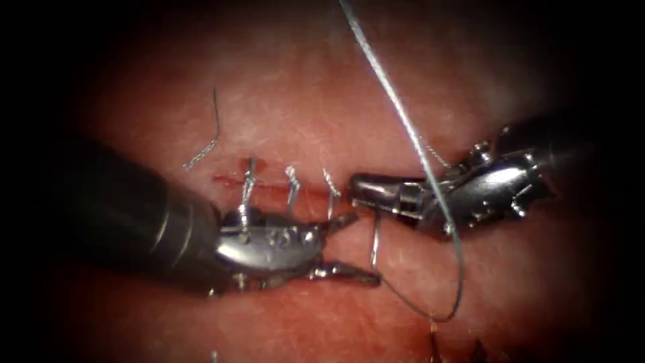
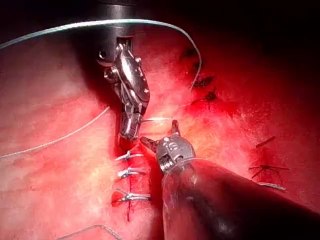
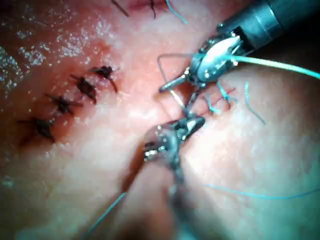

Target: Wound Closure

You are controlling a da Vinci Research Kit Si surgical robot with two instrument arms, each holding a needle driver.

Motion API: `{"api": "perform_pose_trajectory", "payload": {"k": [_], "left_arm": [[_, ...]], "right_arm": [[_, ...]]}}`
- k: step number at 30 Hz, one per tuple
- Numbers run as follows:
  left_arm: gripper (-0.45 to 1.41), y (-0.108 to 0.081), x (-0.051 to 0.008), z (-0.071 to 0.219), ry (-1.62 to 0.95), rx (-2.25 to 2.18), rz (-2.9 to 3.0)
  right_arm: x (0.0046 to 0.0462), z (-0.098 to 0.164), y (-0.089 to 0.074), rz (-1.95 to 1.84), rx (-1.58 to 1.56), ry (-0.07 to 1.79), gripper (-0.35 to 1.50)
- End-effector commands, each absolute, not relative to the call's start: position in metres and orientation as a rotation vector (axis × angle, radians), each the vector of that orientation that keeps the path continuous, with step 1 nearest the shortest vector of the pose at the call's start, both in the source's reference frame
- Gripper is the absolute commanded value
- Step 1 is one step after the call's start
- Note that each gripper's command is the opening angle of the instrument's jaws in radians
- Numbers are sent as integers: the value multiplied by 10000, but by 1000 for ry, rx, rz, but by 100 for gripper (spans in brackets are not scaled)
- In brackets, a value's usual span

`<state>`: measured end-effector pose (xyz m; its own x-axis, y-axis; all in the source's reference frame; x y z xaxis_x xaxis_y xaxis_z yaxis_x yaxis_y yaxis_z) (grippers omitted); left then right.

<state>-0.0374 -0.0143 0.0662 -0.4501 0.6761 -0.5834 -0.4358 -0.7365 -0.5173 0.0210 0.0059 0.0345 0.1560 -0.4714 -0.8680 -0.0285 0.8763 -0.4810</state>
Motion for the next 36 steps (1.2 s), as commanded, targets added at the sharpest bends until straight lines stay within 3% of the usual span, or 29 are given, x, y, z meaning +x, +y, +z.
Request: {"api": "perform_pose_trajectory", "payload": {"k": [1, 36], "left_arm": [[47, -155, -377, 667, -392, -1056, 2195], [49, -159, -381, 678, -381, -1027, 2213]], "right_arm": [[215, 354, 52, -323, -424, 1384, -35], [214, 366, 58, 95, -21, 1414, -35]]}}
